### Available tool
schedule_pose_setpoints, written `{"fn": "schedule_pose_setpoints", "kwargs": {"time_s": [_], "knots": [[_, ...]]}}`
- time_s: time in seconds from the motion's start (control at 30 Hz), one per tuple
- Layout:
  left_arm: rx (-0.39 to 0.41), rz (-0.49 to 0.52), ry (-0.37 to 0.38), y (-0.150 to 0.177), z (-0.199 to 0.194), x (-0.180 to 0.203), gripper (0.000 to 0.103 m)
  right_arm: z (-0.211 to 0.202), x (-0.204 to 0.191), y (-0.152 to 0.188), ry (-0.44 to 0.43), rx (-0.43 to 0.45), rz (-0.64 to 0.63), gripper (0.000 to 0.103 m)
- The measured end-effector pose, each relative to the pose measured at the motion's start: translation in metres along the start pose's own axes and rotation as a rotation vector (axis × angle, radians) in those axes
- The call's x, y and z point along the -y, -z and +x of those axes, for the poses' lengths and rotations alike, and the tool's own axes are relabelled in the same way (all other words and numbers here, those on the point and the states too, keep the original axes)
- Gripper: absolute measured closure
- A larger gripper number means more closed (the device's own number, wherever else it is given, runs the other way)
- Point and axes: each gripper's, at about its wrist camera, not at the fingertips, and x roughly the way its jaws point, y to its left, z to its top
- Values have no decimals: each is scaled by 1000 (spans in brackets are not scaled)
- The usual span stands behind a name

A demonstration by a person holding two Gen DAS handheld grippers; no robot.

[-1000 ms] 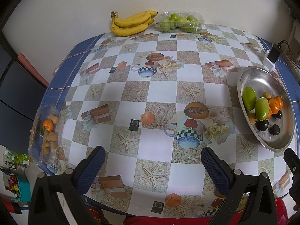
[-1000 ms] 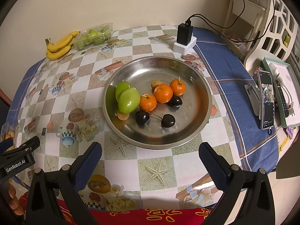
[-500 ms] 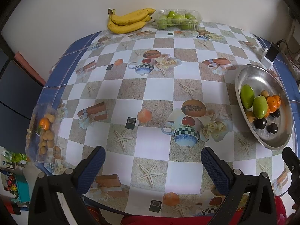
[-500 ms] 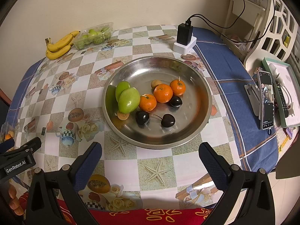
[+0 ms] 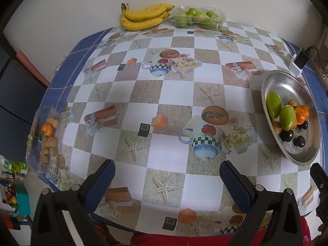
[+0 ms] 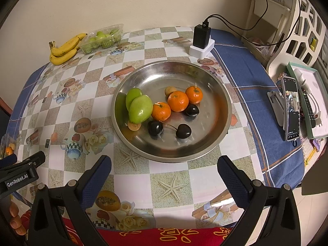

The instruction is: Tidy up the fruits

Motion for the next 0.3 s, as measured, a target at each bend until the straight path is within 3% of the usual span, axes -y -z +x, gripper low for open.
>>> {"fn": "schedule_pose_setpoints", "kwargs": {"time_s": [0.3], "knots": [[20,-16,-7,0,-4,-3,0,1,1,0,-1,-1,1,0]]}}
